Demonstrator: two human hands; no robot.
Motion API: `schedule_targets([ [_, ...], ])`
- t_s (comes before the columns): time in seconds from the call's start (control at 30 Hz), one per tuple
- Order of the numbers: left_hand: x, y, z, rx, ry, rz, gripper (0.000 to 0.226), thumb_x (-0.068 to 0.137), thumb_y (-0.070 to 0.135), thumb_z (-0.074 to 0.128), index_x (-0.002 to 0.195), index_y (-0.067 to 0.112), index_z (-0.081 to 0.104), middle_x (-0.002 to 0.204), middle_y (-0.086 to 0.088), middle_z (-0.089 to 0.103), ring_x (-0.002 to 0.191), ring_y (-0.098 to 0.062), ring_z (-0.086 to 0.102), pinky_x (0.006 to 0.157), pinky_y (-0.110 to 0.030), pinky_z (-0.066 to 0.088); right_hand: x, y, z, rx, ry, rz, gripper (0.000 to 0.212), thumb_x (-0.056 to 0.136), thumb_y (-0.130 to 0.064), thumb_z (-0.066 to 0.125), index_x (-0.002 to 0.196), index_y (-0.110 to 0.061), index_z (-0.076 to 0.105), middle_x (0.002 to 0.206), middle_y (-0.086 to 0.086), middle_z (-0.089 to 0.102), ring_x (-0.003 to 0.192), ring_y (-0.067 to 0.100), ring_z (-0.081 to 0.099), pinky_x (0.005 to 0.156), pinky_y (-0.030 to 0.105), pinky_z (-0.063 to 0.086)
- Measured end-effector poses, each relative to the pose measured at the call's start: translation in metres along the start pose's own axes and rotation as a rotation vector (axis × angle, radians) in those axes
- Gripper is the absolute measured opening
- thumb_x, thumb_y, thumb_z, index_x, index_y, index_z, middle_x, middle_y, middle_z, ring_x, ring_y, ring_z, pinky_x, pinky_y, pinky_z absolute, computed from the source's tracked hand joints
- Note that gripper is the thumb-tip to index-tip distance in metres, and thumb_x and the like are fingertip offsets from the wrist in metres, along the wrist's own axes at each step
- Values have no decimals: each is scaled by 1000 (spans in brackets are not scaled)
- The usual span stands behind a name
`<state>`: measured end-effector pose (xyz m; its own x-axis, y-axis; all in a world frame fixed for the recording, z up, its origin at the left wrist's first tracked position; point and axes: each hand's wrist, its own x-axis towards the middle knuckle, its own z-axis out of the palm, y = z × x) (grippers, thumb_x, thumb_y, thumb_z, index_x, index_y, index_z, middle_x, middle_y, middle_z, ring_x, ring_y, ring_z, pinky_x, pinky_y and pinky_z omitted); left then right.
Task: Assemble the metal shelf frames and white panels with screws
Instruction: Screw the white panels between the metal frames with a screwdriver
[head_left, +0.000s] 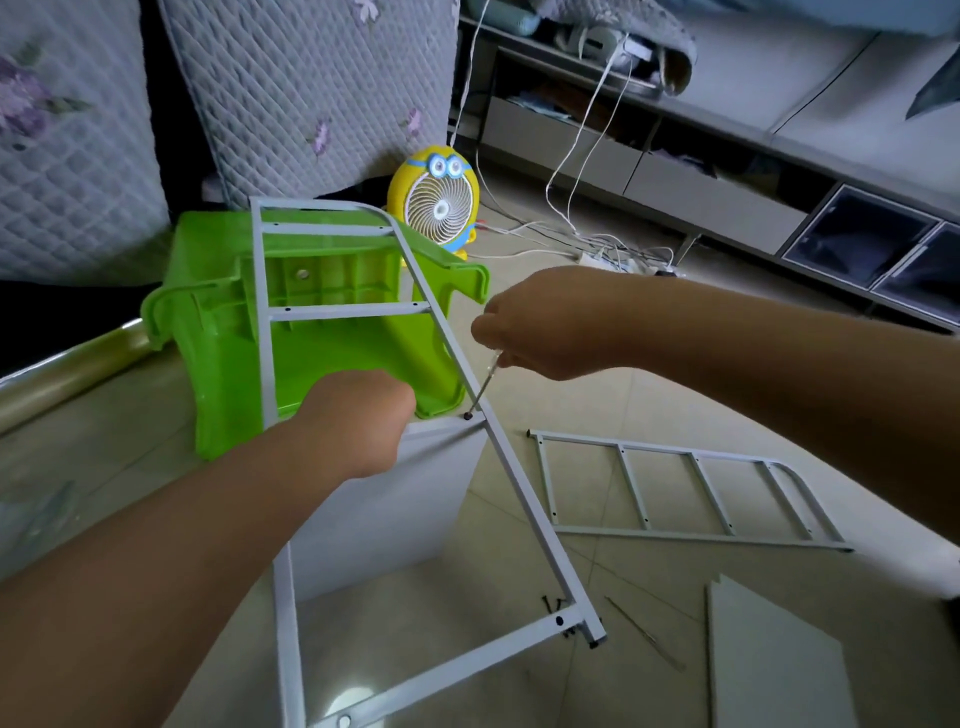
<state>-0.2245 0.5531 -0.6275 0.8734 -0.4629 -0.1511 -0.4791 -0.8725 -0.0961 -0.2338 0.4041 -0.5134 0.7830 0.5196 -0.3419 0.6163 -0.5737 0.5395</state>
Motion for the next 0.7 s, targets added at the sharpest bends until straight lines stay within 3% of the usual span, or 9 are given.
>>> schedule_targets([
  [0.13, 0, 1, -4, -4, -8, -1, 30, 87, 12, 51, 61, 16, 37, 62, 1, 35, 73, -25, 48, 61, -27, 36, 2, -6, -2, -20, -15, -30, 32, 100, -28, 34, 111, -5, 53, 102, 12, 58, 81, 26, 48, 67, 29, 34],
  [0.23, 0, 2, -4, 6, -9, -6, 34, 87, 12, 50, 58, 16, 34, 61, 0, 34, 72, -24, 48, 61, -28, 35, 10, -6, -5, 10, -65, 69, 35, 100, -27, 34, 109, -2, 56, 88, 10, 51, 77, 24, 41, 66, 27, 34],
  [0.33, 1, 2, -4, 14, -15, -18, 27, 87, 13, 52, 63, 15, 40, 62, 1, 36, 70, -22, 45, 61, -27, 36, 18, -6, -9, 92, -152, 145, 32, 99, -19, 36, 112, 1, 58, 103, 15, 62, 78, 26, 50, 64, 26, 37],
  [0.43, 2, 1, -2, 16, -14, -26, 33, 87, 15, 53, 59, 16, 35, 62, 1, 35, 69, -22, 44, 59, -27, 35, 23, -7, -13, 176, -144, 122, 27, 96, -17, 43, 114, -4, 58, 110, 11, 62, 58, 15, 42, 51, 22, 34],
  [0.47, 2, 1, -2, 16, -15, -27, 35, 87, 15, 53, 58, 17, 34, 62, 2, 35, 69, -21, 45, 59, -27, 34, 23, -9, -15, 177, -154, 137, 29, 97, -18, 41, 116, -3, 57, 114, 11, 61, 63, 17, 46, 55, 23, 37],
  [0.53, 2, 1, -2, 17, -12, -25, 35, 88, 16, 52, 58, 18, 33, 63, 2, 35, 70, -21, 45, 59, -27, 34, 21, -11, -11, 82, -155, 143, 33, 98, -21, 36, 120, -2, 53, 120, 11, 57, 90, 25, 56, 67, 26, 38],
  [0.57, 2, 0, -3, 13, -12, -24, 35, 88, 16, 52, 58, 18, 32, 63, 2, 35, 70, -21, 44, 59, -27, 34, 20, -10, -8, 34, -155, 120, 33, 98, -21, 37, 121, -2, 52, 119, 12, 57, 98, 26, 56, 66, 26, 36],
  [0.7, 2, 0, -4, 8, -10, -10, 35, 87, 15, 52, 58, 17, 32, 62, 1, 34, 67, -21, 43, 57, -26, 33, 12, -1, -4, -30, -83, 15, 23, 96, -17, 43, 113, -4, 52, 107, 11, 60, 77, 22, 45, 45, 24, 27],
])
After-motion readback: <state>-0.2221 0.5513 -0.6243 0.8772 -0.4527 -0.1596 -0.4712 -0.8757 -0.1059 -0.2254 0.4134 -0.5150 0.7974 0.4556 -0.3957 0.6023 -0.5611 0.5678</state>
